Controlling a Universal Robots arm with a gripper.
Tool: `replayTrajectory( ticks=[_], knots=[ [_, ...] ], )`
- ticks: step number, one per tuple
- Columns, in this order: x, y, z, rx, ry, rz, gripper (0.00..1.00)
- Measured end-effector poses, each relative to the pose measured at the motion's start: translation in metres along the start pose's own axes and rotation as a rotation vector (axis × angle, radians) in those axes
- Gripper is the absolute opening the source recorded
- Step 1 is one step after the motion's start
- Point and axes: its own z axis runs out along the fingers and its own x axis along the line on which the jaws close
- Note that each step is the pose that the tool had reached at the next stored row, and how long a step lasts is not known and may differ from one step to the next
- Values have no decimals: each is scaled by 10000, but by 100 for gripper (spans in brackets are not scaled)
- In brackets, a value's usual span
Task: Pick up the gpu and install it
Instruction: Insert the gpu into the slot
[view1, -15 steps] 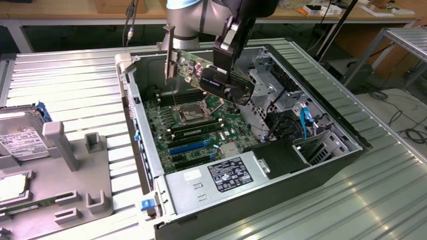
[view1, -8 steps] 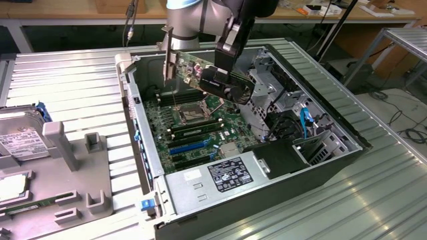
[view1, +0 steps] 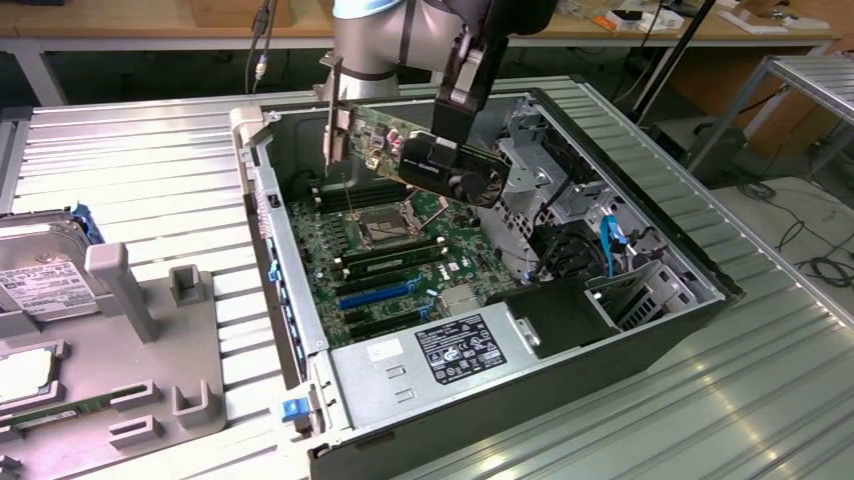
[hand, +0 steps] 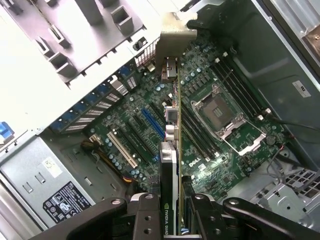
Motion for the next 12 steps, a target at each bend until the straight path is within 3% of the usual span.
replayTrajectory(
  ticks=[12],
  knots=[
    [0, 0, 0, -21, 39, -819, 27]
  ],
)
